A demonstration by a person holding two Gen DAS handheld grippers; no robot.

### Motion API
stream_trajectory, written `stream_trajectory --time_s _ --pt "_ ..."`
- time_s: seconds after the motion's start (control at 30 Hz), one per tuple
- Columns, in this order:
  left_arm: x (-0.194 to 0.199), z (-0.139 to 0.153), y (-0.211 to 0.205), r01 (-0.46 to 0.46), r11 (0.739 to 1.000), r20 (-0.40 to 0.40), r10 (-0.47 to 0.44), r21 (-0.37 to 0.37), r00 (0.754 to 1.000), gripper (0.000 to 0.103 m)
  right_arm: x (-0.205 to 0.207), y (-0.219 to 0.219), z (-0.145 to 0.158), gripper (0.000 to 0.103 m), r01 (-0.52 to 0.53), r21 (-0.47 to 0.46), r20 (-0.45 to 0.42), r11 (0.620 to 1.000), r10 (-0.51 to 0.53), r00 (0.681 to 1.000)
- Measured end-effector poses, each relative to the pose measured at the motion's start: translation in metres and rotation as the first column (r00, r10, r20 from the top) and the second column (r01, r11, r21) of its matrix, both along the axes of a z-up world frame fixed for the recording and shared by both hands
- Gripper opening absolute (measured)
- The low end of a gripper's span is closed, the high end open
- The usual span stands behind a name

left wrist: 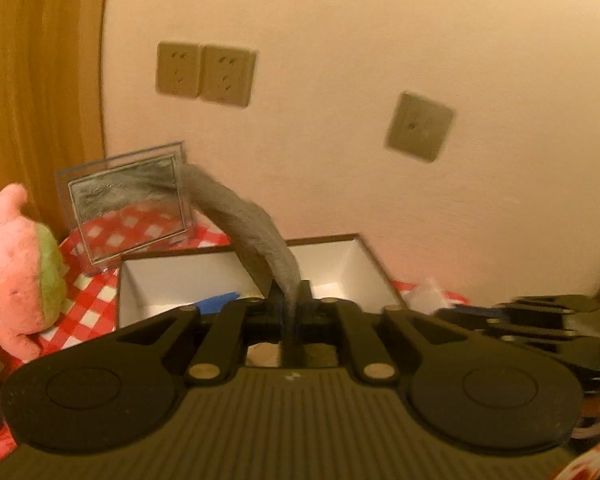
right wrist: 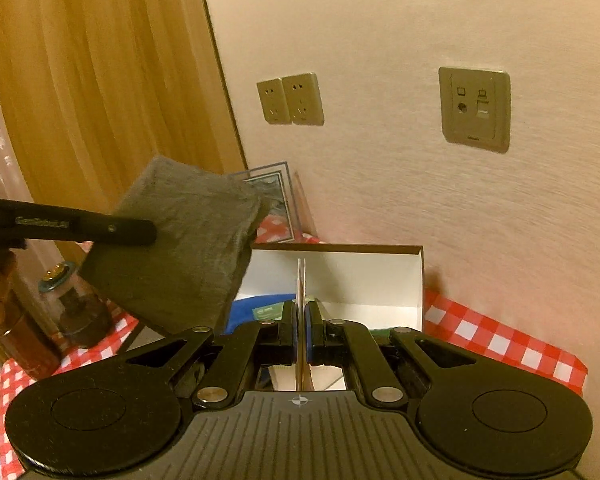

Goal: Organize soft objects
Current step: 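Carry the grey cloth over the box with the left tool and release it, then press the grey cloth down into the box with the left tool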

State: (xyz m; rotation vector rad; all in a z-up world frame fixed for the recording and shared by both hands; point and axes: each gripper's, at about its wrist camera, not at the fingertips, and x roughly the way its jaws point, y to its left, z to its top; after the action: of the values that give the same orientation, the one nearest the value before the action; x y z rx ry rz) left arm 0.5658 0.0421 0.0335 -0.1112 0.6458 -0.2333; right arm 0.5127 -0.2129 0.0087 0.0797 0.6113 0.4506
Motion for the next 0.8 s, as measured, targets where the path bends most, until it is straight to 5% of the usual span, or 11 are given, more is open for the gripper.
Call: stream_trajectory --time_s 0.1,0.33,0.8 --pt "0.016 -0.022 0.001 -0.026 0.998 -0.061 0.029 0.053 0.998 0.026 0.005 0.001 -0.004 0.004 0.001 -0.005 -0.008 1.000 -0.001 1.000" --pt "0.018 -0.055 0.017 -0.056 0.993 -0.136 0.070 0.103 0.988 0.026 0.012 0.004 -0.017 0.004 -0.007 -0.020 -0.032 1.000 0.007 0.999" --pt "0.010 -0.052 0.025 -0.056 0.987 -0.130 0.076 0.152 0.989 0.026 0.023 0.023 -0.021 0.004 -0.034 -0.030 -0.027 0.999 0.034 0.999"
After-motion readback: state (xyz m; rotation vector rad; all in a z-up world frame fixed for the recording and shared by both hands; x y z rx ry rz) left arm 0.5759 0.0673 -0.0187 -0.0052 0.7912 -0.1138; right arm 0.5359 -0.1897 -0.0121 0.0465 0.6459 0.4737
